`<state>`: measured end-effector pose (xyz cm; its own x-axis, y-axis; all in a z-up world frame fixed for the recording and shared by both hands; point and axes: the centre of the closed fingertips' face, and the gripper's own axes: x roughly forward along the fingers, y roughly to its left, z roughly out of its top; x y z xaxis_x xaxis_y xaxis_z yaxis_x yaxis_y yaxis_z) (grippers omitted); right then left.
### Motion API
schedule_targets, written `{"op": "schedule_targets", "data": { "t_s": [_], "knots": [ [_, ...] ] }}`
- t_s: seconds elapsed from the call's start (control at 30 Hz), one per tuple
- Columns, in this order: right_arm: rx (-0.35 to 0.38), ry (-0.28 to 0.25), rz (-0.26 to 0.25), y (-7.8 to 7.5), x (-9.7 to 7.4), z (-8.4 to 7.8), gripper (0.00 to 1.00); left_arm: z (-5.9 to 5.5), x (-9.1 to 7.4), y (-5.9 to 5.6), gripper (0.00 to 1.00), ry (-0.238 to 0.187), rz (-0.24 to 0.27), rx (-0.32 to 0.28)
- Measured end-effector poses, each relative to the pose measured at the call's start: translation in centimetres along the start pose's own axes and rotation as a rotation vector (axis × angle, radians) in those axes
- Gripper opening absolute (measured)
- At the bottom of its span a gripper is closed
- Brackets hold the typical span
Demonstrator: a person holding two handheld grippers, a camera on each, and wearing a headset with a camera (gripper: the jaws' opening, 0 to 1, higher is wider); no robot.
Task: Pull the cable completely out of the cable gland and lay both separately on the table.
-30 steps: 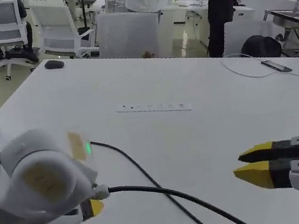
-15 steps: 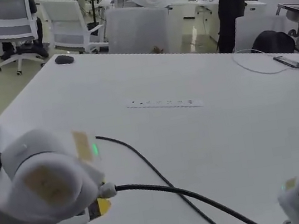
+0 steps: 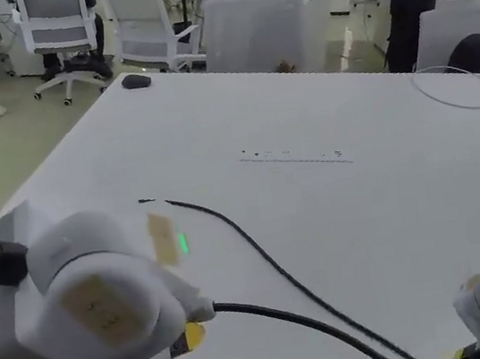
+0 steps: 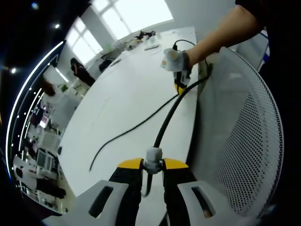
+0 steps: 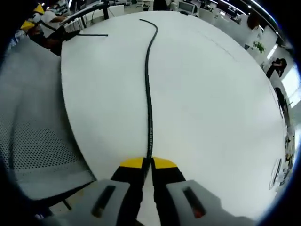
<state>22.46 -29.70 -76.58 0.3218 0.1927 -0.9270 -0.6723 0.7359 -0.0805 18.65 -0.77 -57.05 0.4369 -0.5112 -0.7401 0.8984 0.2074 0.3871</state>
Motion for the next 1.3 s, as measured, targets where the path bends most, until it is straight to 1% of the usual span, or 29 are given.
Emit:
{"op": "schedule_targets", "data": {
  "t_s": [0.03,0.07,0.17,0.2,0.23,0.27,0.3,0.33,0.37,0.4,0.43,0.53,0.63,0.67,0.7,0.73,0.77,0.8,0.83,0.87,0.9,0.93,1.0,1.03,1.1,1.13,1.17,1.2,1.3],
  "knots": [
    [-0.012,0.003,-0.022,-1.1,0.2,0.3,0.05,0.2,0.0,-0.3,0.17,-0.004,-0.007,-0.002],
    [-0.015,0.001,-0.053,-2.8,0.6,0.7,0.04,0.4,0.0,-0.5,0.17,-0.008,-0.014,-0.004],
    [0.033,-0.012,-0.102,-6.3,1.3,1.9,0.04,0.8,0.2,-1.1,0.17,-0.015,-0.028,-0.01],
    [0.031,-0.009,-0.139,-8.0,1.4,2.3,0.04,0.9,0.4,-1.2,0.17,-0.012,-0.031,-0.01],
    [0.022,-0.008,-0.168,-9.1,1.4,2.7,0.04,1.0,0.6,-1.3,0.17,-0.01,-0.034,-0.012],
    [0.021,-0.014,-0.194,-9.3,1.2,3.3,0.04,1.1,0.8,-1.5,0.17,-0.008,-0.039,-0.01],
    [0.029,-0.02,-0.228,-10.7,1.1,3.9,0.04,1.1,0.9,-1.6,0.17,-0.009,-0.042,-0.009],
    [0.047,-0.009,-0.257,-11.5,0.9,4.1,0.04,1.2,1.1,-1.8,0.17,-0.011,-0.048,-0.014],
    [0.067,0.02,-0.295,-12.8,0.7,4.2,0.04,1.2,1.2,-1.8,0.17,-0.012,-0.05,-0.016],
    [0.066,0.017,-0.324,-13.8,0.5,4.6,0.04,1.2,1.4,-1.9,0.17,-0.012,-0.053,-0.02],
    [0.074,-0.007,-0.345,-14.6,0.4,5.4,0.04,1.1,1.6,-2.0,0.17,-0.01,-0.056,-0.021],
    [0.091,-0.044,-0.361,-15.8,0.1,6.7,0.05,1.0,1.9,-2.0,0.17,-0.009,-0.057,-0.028],
    [0.078,-0.051,-0.343,-15.8,-0.1,7.5,0.05,1.0,2.1,-1.9,0.17,-0.009,-0.053,-0.036],
    [0.085,-0.062,-0.314,-15.3,-0.2,8.0,0.09,1.0,2.2,-1.9,0.17,-0.009,-0.053,-0.035],
    [0.095,-0.074,-0.303,-14.9,-0.4,8.3,0.14,1.1,2.3,-1.9,0.17,-0.011,-0.052,-0.035],
    [0.088,-0.133,-0.288,-14.1,-1.0,9.5,0.17,1.0,2.4,-1.9,0.17,-0.009,-0.05,-0.032],
    [0.078,-0.161,-0.265,-13.3,-1.4,10.2,0.18,1.0,2.5,-1.9,0.17,-0.005,-0.05,-0.026],
    [0.066,-0.188,-0.232,-11.8,-2.1,11.0,0.17,1.0,2.6,-1.9,0.17,-0.002,-0.047,-0.021],
    [0.05,-0.208,-0.219,-10.9,-2.7,11.5,0.16,1.0,2.6,-1.9,0.17,-0.003,-0.044,-0.016],
    [0.032,-0.236,-0.181,-9.1,-3.6,12.2,0.17,1.1,2.6,-1.8,0.17,-0.005,-0.044,-0.015],
    [0.049,-0.265,-0.151,-7.7,-4.2,12.7,0.16,1.2,2.6,-1.8,0.17,-0.008,-0.046,-0.015],
    [0.042,-0.286,-0.105,-5.7,-4.8,13.1,0.17,1.3,2.5,-1.7,0.17,-0.014,-0.045,-0.009],
    [0.014,-0.298,-0.071,-3.2,-5.9,13.3,0.17,1.6,2.5,-1.6,0.17,-0.022,-0.039,0.006],
    [0.004,-0.326,-0.036,-1.3,-6.8,13.8,0.17,1.7,2.5,-1.6,0.17,-0.024,-0.041,0.009],
    [-0.02,-0.363,0.025,2.0,-8.4,14.4,0.17,1.8,2.4,-1.6,0.17,-0.03,-0.041,0.023],
    [-0.032,-0.377,0.034,3.0,-9.1,14.7,0.17,1.8,2.4,-1.6,0.17,-0.032,-0.041,0.027],
    [-0.051,-0.4,0.052,4.6,-10.2,15.2,0.18,1.8,2.4,-1.6,0.17,-0.035,-0.042,0.032],
    [-0.057,-0.419,0.061,5.5,-10.9,15.6,0.18,1.9,2.5,-1.6,0.17,-0.037,-0.042,0.036],
    [-0.098,-0.457,0.123,9.1,-13.0,16.3,0.18,2.0,2.5,-1.8,0.17,-0.043,-0.052,0.045]
  ]
}}
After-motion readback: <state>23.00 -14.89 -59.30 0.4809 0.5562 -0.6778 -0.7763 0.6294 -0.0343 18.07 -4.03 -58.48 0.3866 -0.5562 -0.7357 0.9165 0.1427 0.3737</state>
